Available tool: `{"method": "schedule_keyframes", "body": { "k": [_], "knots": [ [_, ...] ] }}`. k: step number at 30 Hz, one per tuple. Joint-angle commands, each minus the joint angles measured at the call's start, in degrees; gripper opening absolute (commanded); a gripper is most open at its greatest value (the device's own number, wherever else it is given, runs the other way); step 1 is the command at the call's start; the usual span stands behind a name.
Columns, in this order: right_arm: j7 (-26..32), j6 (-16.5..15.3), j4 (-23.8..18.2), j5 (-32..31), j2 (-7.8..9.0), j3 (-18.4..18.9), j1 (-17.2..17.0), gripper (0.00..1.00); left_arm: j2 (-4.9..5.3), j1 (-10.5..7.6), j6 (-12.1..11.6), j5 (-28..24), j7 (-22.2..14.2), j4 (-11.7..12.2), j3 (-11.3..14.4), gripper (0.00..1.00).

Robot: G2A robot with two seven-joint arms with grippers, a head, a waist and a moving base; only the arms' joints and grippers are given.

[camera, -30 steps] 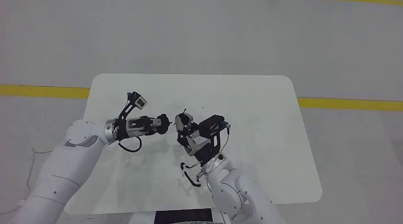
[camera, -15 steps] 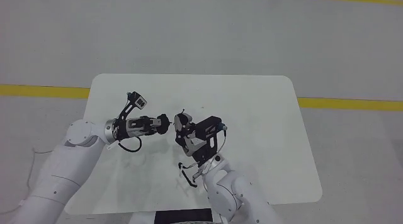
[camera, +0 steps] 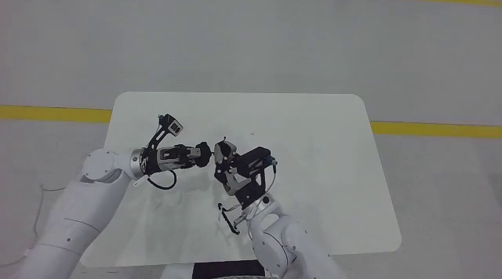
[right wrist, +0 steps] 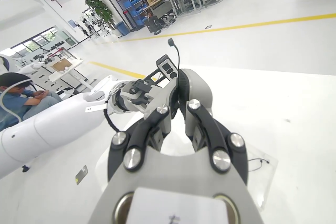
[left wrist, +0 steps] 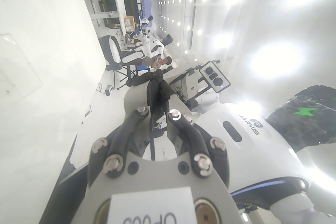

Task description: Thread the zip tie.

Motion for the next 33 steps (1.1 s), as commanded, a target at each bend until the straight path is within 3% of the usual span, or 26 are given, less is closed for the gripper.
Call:
{"method": "schedule_keyframes", "body": {
  "k": [1,14,33],
  "knots": [
    [0.08,-0.36,-0.01,-0.5,0.0,-0.24,0.09,0.0,0.0,0.0,0.0,0.0,0.0,0.0,0.0,0.0],
    [-0.01,-0.44,0.11,-0.48,-0.01,-0.21,0.17,0.0,0.0,0.0,0.0,0.0,0.0,0.0,0.0,0.0],
    [-2.25,8.0,0.63,-9.58,-1.0,-4.45,-0.28,0.0,0.0,0.0,0.0,0.0,0.0,0.0,0.0,0.0]
  ]
}}
